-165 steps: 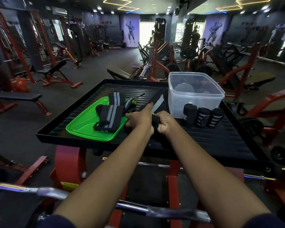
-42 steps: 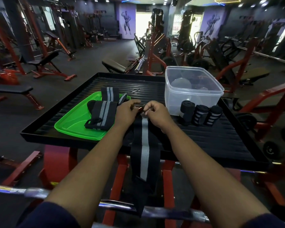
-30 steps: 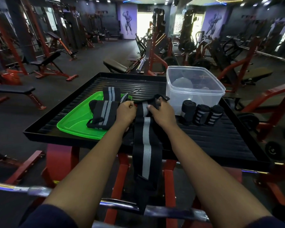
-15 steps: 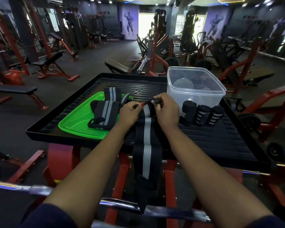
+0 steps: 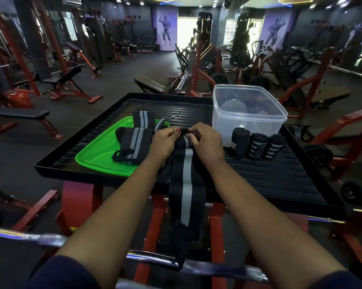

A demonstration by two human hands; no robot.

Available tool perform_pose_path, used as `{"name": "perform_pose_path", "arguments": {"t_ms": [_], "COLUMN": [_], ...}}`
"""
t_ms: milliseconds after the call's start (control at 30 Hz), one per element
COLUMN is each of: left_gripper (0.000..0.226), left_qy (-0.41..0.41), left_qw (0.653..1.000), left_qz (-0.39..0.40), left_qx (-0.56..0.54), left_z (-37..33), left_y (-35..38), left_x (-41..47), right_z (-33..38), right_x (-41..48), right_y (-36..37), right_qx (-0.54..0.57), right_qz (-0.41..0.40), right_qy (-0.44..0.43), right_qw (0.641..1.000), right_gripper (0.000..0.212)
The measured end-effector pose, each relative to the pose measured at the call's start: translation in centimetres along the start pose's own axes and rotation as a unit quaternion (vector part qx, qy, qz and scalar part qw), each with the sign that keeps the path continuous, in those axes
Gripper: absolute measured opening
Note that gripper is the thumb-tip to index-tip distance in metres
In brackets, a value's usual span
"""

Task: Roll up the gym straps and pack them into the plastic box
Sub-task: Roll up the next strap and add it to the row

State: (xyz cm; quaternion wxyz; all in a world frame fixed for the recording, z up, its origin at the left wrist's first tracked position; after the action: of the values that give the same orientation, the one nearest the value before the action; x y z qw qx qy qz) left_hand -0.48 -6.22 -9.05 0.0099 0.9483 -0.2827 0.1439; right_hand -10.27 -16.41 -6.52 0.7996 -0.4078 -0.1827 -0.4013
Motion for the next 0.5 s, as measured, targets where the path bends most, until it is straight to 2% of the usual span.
{"name": "perform_pose_path", "arguments": {"t_ms": [100, 300, 400, 500], "left_gripper": [0.029, 0.016, 0.016, 0.019], "left_qy": [-0.019, 0.020, 0.019, 0.037], "left_qw": [0.999, 1.000, 0.999, 0.995], "left_qz": [0.016, -0.021, -0.039, -0.029], "left_qx": [-0.045, 0.008, 0.023, 0.086], "left_z": [0.0, -0.3, -0.3, -0.2], "left_y": [0.4, -0.4, -0.6, -0.4], "left_x": [-0.2, 0.1, 0.1, 0.3], "right_z": [0.1, 0.6, 0.1, -0.8], "right_x": [0.0, 0.1, 0.3, 0.4], "right_y": [-0.1, 0.6, 0.0, -0.4], "right_qx": [-0.003, -0.031, 0.007, 0.072], "right_qz": [0.013, 0.055, 0.006, -0.015], "right_qy": [-0.007, -0.053, -0.009, 0.069], "right_qw": [1.000, 0.997, 1.000, 0.995], "right_gripper": [0.014, 0.025, 0.018, 0.021]}}
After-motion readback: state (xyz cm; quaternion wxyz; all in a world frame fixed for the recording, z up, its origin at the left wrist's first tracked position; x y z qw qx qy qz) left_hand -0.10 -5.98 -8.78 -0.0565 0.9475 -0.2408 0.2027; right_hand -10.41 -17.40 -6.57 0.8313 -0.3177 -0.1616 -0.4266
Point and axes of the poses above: each hand's wrist, its own x-axis towards the middle knuckle, its own y-axis out of the palm, z = x × y, the point moved 6 cm from there along x, towards the middle knuckle, and after that the axes turned 2 degrees about y, right-handed, at the moved point
